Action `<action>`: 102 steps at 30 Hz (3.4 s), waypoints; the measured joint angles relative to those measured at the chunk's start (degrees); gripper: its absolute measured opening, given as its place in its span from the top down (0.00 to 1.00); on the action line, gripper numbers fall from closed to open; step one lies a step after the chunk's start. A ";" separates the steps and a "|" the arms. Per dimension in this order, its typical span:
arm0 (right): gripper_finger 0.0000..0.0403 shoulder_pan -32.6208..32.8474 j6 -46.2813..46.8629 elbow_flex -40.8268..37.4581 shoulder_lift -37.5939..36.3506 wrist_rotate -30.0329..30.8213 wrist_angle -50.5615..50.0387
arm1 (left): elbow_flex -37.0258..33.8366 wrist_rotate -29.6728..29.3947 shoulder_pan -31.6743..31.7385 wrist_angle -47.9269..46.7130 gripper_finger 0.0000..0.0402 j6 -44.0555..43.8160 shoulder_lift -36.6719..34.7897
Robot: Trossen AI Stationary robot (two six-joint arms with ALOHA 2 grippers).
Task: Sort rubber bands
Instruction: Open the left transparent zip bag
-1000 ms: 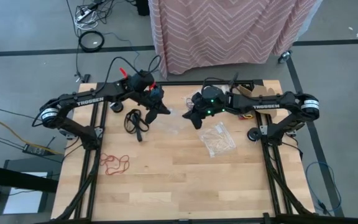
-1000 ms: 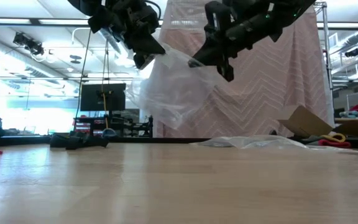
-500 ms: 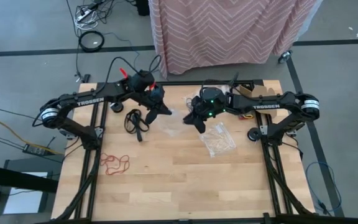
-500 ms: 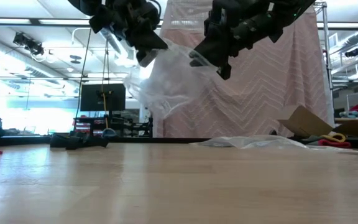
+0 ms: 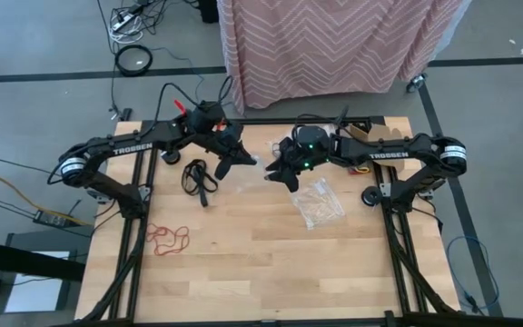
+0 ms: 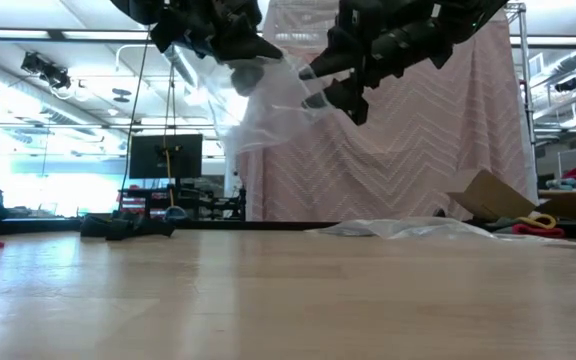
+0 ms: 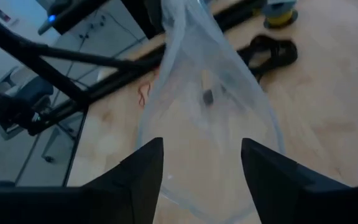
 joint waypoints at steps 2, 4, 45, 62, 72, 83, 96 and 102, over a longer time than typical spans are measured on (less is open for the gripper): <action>0.50 0.05 0.33 0.00 0.00 0.77 2.07 | 0.02 0.40 0.00 0.65 1.00 -0.67 0.83; 0.51 0.05 0.95 0.00 0.00 1.10 3.49 | 0.02 0.78 -0.27 0.45 1.00 -1.23 2.30; 0.57 0.58 3.82 -0.04 0.05 2.12 5.05 | 10.05 12.59 -3.58 -0.42 1.00 -3.56 17.72; 0.57 0.58 3.79 -0.04 0.03 3.05 5.19 | 10.05 12.50 -3.58 -0.45 1.00 -2.36 17.72; 0.57 0.58 3.80 -0.04 0.03 3.07 5.27 | 10.05 12.59 -3.58 -0.44 1.00 -2.36 17.72; 0.57 0.57 3.78 -0.04 0.03 3.15 5.15 | 10.05 11.98 -3.58 -0.46 1.00 -2.36 17.72; 0.57 0.40 3.67 0.09 -0.11 3.49 -0.11 | 10.05 11.59 -0.71 -3.35 1.00 -1.73 16.93; 0.57 0.42 3.19 0.04 -0.08 3.02 -0.29 | 10.05 11.52 0.04 -8.90 1.00 1.76 16.72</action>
